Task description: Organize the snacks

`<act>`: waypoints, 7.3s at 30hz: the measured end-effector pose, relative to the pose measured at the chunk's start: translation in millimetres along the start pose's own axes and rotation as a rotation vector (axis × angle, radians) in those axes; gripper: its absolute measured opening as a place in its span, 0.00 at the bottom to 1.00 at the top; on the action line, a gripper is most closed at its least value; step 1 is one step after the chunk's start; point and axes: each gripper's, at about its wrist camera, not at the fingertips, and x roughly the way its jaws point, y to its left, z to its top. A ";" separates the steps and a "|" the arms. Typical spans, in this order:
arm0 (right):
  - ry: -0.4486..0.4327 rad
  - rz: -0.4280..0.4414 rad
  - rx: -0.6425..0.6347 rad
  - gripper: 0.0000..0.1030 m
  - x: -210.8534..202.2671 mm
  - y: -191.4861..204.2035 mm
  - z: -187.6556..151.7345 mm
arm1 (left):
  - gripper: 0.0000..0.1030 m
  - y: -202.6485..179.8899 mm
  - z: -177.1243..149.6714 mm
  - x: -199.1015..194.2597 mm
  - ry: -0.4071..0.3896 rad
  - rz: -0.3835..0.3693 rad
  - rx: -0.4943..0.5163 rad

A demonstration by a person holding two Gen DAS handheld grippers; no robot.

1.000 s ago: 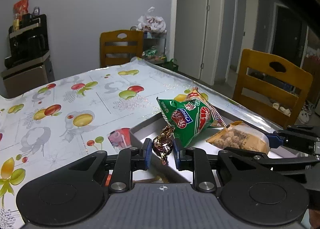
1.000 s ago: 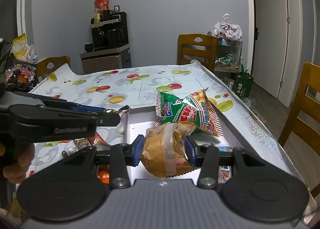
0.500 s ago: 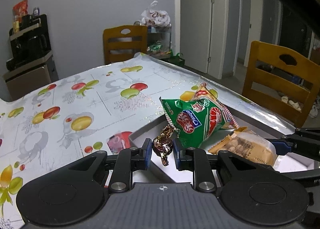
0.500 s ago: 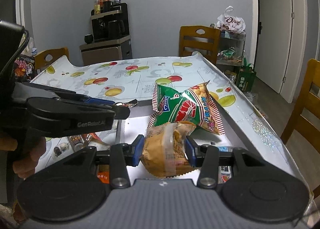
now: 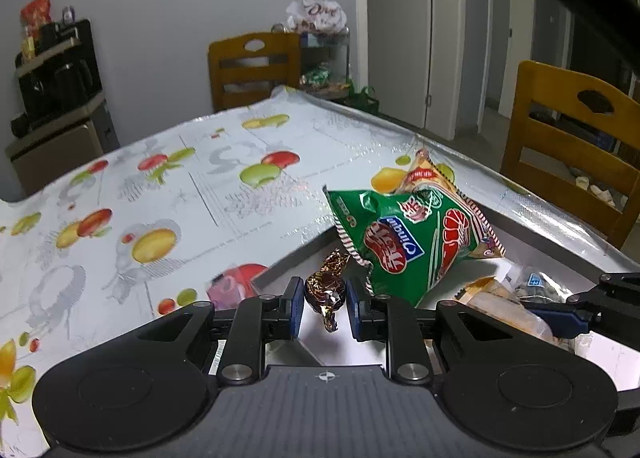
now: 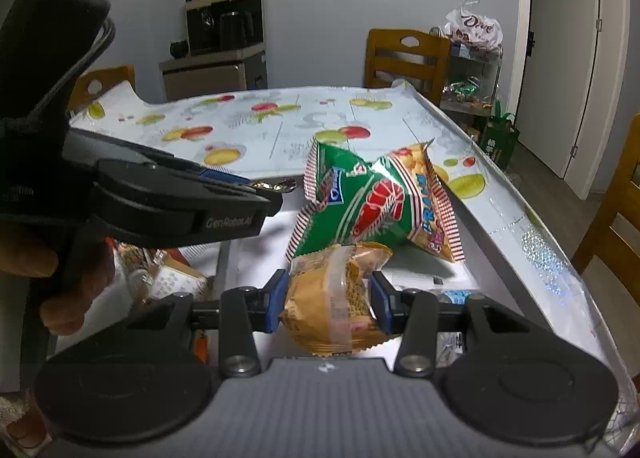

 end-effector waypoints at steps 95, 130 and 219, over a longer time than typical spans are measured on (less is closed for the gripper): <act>-0.045 -0.023 -0.042 0.77 -62.5 66.6 0.5 | 0.85 88.7 -60.4 -101.8 -0.142 0.073 -0.081; 0.120 0.107 -0.156 0.77 -15.4 125.2 -39.6 | 0.87 137.6 -137.8 -111.2 -0.123 0.052 -0.152; -0.069 0.163 -0.129 0.41 -88.4 83.4 -37.5 | 0.20 70.9 -96.7 -122.5 -0.160 -0.089 0.000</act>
